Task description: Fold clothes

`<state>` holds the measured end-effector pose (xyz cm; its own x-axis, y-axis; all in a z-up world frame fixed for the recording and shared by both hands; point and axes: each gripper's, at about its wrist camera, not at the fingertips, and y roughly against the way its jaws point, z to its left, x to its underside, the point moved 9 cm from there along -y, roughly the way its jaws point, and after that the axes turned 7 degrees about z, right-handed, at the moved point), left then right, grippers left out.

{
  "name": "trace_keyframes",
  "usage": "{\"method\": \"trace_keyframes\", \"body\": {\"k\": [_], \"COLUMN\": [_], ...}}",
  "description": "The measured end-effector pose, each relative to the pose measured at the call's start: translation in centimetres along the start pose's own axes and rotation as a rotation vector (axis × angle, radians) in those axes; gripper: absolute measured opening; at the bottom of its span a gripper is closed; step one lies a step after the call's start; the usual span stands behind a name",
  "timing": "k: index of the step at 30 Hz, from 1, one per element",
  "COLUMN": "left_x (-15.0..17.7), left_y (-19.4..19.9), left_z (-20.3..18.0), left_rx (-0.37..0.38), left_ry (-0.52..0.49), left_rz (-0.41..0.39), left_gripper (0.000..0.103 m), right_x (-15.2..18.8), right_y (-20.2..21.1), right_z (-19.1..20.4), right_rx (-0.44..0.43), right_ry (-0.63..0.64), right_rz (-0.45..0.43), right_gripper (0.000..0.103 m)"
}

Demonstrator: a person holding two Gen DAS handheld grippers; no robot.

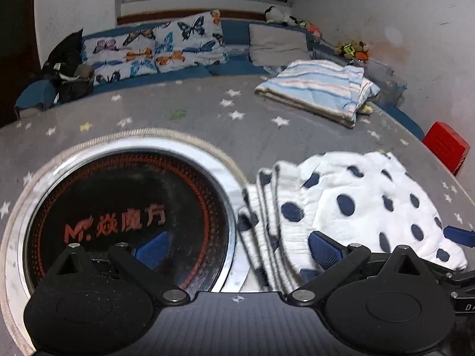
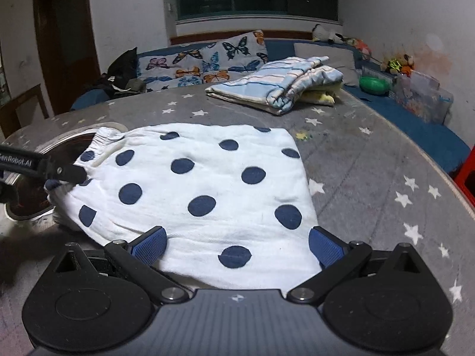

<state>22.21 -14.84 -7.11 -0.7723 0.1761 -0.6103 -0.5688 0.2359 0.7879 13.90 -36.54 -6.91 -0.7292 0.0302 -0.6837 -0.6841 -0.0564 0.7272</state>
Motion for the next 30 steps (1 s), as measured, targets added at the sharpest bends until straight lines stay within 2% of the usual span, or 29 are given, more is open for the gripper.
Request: {"method": "trace_keyframes", "body": {"k": [8,14,19,28,30], "left_x": [-3.3,-4.2,-3.9,-4.3,-4.1], "left_y": [-1.8,-3.8,-4.8,-3.6,-4.1], "left_z": [-0.6,0.1,0.5,-0.2,-0.2], "left_rx": [-0.038,-0.053,-0.043,-0.033,-0.043], "left_ry": [-0.008,0.007,0.023,0.014,0.000], "left_rz": [-0.006,0.013,0.033,0.001,0.012], "left_gripper": [0.102,0.102,0.103,0.102,0.102], "right_x": [-4.0,-6.8,-6.9,-8.9,-8.9], "right_y": [-0.8,-3.8,-7.1,-6.7,-7.7], "right_z": [0.2,0.6,-0.4,0.3,0.7], "right_rx": [-0.030,-0.078,-0.058,-0.078,-0.075], "right_ry": [0.047,0.025,-0.004,0.004,0.012], "right_rz": [-0.022,-0.002,0.061,0.030,0.051], "right_gripper": [0.103,0.103,0.103,0.103,0.103]}}
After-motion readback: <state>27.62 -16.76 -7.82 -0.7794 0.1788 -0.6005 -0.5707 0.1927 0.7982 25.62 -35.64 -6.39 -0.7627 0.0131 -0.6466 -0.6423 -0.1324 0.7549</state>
